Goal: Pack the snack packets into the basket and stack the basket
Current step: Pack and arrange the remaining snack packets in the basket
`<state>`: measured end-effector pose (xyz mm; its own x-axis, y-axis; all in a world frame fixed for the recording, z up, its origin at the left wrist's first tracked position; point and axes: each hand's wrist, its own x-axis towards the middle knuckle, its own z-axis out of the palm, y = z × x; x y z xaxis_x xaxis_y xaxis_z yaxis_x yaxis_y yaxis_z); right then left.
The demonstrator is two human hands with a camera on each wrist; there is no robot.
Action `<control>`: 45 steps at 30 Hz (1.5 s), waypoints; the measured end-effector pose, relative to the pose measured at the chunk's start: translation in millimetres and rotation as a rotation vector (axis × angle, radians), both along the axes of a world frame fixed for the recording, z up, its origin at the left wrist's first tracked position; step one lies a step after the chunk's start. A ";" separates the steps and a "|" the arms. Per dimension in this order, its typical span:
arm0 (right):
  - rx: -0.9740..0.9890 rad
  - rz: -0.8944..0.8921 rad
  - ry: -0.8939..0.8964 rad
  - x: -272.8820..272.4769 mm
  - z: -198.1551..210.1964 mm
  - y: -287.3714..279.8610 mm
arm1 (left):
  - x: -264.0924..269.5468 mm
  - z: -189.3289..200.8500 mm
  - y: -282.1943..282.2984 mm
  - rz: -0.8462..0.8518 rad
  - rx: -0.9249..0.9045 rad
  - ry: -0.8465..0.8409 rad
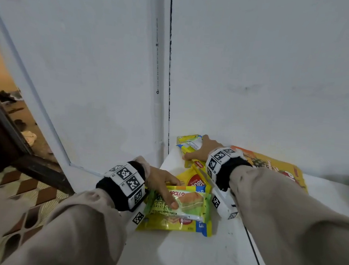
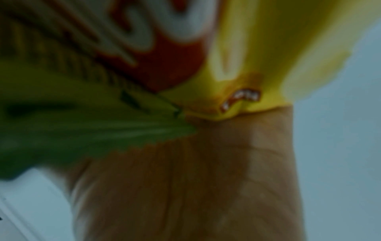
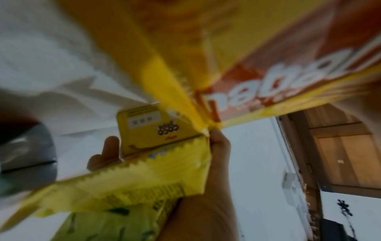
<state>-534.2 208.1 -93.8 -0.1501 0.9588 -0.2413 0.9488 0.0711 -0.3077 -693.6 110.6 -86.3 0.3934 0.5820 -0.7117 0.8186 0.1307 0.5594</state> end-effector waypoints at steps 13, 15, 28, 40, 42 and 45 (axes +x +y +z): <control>0.113 -0.026 -0.020 -4.1 15.0 -27.3 | 1.6 9.6 -15.9 0.003 0.058 0.002; 0.167 -0.010 0.034 3.2 30.5 -36.8 | -1.0 12.6 -21.4 0.004 0.094 -0.008; 0.229 -0.007 0.005 124.6 116.8 -140.1 | 25.3 54.3 -50.9 -0.072 0.414 -0.222; 0.361 -0.326 -0.037 304.2 165.8 -265.8 | 160.7 69.1 -88.2 -0.170 0.583 -0.522; 0.390 -0.357 -0.019 333.9 171.9 -283.0 | 184.2 73.6 -95.2 -0.197 0.606 -0.571; 0.421 -0.406 -0.033 378.9 177.3 -317.0 | 230.2 80.9 -108.4 -0.229 0.634 -0.636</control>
